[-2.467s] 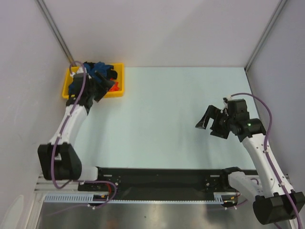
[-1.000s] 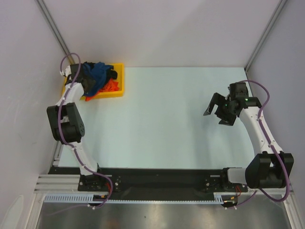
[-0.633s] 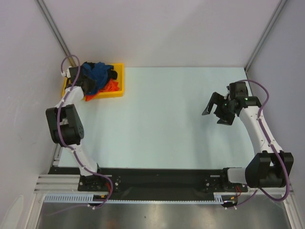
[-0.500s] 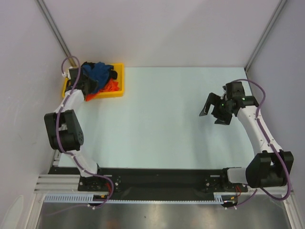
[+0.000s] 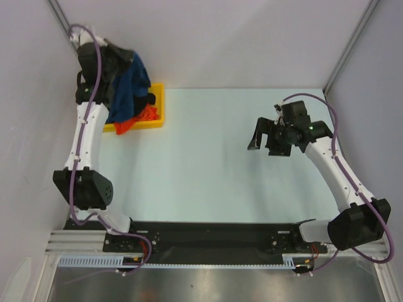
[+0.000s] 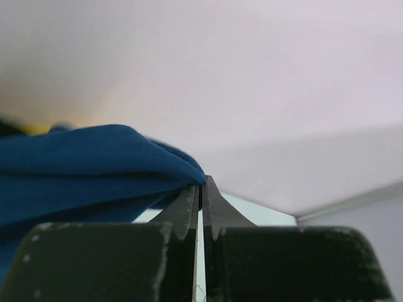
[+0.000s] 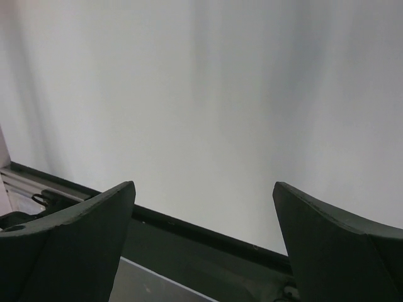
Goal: Fold and stack the t-shirts
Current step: Grab the tshirt from the pile, then move the tshirt to the center of the board
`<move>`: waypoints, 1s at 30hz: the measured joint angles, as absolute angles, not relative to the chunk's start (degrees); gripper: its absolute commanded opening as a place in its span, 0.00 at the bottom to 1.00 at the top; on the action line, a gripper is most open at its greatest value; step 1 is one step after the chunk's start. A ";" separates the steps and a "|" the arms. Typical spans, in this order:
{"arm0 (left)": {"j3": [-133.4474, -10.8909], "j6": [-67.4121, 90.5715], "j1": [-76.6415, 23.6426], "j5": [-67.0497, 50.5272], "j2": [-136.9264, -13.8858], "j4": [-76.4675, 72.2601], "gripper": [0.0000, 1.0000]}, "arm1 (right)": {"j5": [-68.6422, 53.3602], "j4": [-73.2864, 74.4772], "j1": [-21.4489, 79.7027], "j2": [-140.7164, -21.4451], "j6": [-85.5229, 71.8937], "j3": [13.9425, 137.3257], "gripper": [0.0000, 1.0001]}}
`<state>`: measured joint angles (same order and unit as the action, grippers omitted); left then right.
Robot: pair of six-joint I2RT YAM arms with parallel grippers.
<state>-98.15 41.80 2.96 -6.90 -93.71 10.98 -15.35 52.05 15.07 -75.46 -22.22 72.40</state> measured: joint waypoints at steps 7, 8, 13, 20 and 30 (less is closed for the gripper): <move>-126.67 32.18 -11.25 -8.19 -93.43 18.20 0.01 | -17.04 51.31 15.86 -76.53 -22.92 78.35 1.00; -127.39 31.68 -12.62 -8.29 -91.79 18.17 0.00 | -17.15 51.42 16.19 -76.53 -23.07 78.32 0.99; -124.20 30.48 -20.34 -8.88 -81.43 19.14 0.00 | -16.86 51.81 16.78 -76.58 -23.49 78.08 1.00; -91.81 30.35 -25.89 -10.57 -63.57 19.42 1.00 | -14.50 52.42 16.78 -74.52 -23.29 75.50 1.00; -66.46 26.68 -27.68 -6.17 -66.08 35.90 0.80 | -17.91 52.62 16.91 -70.13 -21.74 63.20 1.00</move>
